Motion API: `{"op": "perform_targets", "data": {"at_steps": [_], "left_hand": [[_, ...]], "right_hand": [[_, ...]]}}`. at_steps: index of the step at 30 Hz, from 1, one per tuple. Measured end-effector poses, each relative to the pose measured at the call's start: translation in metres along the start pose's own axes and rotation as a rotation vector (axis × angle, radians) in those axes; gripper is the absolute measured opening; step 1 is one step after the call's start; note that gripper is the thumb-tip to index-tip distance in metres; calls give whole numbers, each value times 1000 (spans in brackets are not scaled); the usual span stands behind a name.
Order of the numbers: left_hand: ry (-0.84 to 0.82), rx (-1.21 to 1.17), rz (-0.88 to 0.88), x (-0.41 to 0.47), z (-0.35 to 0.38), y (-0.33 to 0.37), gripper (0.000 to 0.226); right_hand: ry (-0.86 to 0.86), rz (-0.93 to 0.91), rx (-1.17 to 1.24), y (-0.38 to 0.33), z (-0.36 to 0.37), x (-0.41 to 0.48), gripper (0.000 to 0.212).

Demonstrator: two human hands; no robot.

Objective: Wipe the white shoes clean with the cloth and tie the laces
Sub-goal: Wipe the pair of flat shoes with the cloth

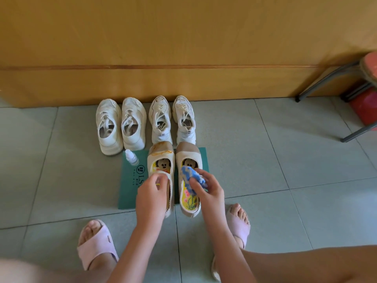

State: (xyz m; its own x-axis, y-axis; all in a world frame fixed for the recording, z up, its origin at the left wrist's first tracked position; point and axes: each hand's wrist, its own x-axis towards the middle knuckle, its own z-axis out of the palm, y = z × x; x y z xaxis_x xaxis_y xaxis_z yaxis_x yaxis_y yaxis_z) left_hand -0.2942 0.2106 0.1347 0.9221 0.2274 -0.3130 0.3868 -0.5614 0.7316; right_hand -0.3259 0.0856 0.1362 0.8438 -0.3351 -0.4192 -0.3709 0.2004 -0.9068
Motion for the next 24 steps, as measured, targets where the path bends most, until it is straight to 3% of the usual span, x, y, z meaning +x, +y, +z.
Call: {"op": "perform_targets", "data": {"at_steps": [2,4,13,17,24], "left_hand": [[58,62,57,11,0,-10,22],[71,123,57,21,3,-22,36],[-59,145,-166,54,20,-35,98],[-41,234,-170,56,34,-26,98],[16,207,-164,59,32,-41,68]], "right_hand": [[-18,16,-44,-6,10,10,17],[-29,14,-82,-10,15,22,12],[-33,17,-132,-12,24,77,5],[-59,0,-192,-13,32,92,6],[-41,-61,-350,-16,41,119,11]]}}
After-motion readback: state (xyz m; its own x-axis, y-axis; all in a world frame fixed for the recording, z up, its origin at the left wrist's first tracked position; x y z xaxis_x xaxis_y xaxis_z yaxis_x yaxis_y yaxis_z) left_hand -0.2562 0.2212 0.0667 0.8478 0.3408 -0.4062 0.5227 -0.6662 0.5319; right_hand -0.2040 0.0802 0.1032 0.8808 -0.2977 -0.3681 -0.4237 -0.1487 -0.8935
